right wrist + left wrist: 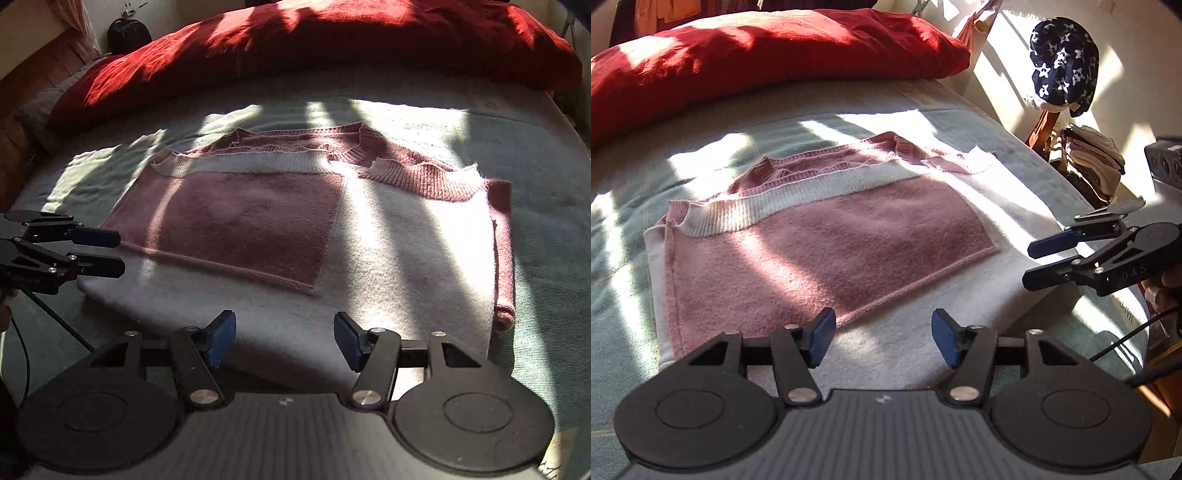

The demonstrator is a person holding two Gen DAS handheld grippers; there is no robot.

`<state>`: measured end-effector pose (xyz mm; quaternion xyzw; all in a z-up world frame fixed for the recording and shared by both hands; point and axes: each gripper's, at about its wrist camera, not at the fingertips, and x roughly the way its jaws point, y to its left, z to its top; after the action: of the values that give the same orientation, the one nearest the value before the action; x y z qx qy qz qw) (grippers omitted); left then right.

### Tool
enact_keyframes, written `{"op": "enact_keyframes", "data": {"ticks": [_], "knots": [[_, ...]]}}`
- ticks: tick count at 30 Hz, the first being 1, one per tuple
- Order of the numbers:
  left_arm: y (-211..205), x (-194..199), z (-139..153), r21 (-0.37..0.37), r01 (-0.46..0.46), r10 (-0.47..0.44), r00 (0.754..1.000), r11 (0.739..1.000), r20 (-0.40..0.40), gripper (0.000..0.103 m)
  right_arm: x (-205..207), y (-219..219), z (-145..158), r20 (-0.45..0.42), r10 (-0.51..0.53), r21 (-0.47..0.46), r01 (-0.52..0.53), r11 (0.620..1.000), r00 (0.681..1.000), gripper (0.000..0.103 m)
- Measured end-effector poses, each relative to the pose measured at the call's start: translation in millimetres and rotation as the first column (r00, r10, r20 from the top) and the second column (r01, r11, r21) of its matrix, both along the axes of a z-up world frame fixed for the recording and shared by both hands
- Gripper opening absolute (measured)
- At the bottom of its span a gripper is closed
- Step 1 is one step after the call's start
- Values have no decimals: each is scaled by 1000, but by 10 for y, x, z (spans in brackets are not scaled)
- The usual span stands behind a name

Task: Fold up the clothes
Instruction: 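Raise both open tools and hold them above the folded sweater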

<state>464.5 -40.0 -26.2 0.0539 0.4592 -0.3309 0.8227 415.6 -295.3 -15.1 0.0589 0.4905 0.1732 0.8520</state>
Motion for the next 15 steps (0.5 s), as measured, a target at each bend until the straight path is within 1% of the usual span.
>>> {"op": "enact_keyframes", "data": {"ticks": [2, 3, 4, 5, 8, 10, 13, 15], "knots": [[-69, 22, -160, 42, -5, 7, 999, 999, -50, 58, 13, 109, -141, -27, 25, 4, -25, 1000, 999, 63], [-62, 11, -230, 55, -15, 19, 997, 998, -72, 58, 2, 119, -226, -58, 23, 8, -23, 1000, 998, 64], [-10, -32, -269, 49, -27, 31, 996, 998, -79, 58, -32, 101, -283, -74, 16, 12, -15, 1000, 997, 64], [50, -87, -277, 40, -35, 38, 996, 999, -83, 58, -80, 79, -283, -78, 16, 12, -15, 1000, 997, 64], [155, -206, -206, 52, -46, 51, 994, 998, -94, 59, -236, 14, -228, -84, 23, 6, -22, 1000, 996, 64], [154, -207, -123, 39, -56, 60, 994, 998, -93, 59, -261, 20, -146, -67, 25, 3, -25, 1000, 997, 64], [22, -108, -17, -18, -43, 42, 997, 999, -61, 59, -178, 132, -62, -10, 69, -1, -69, 998, 998, 64], [-113, -12, -16, -44, -28, 26, 998, 999, -59, 61, -104, 266, -112, 7, 122, -28, -121, 992, 993, 65]]}}
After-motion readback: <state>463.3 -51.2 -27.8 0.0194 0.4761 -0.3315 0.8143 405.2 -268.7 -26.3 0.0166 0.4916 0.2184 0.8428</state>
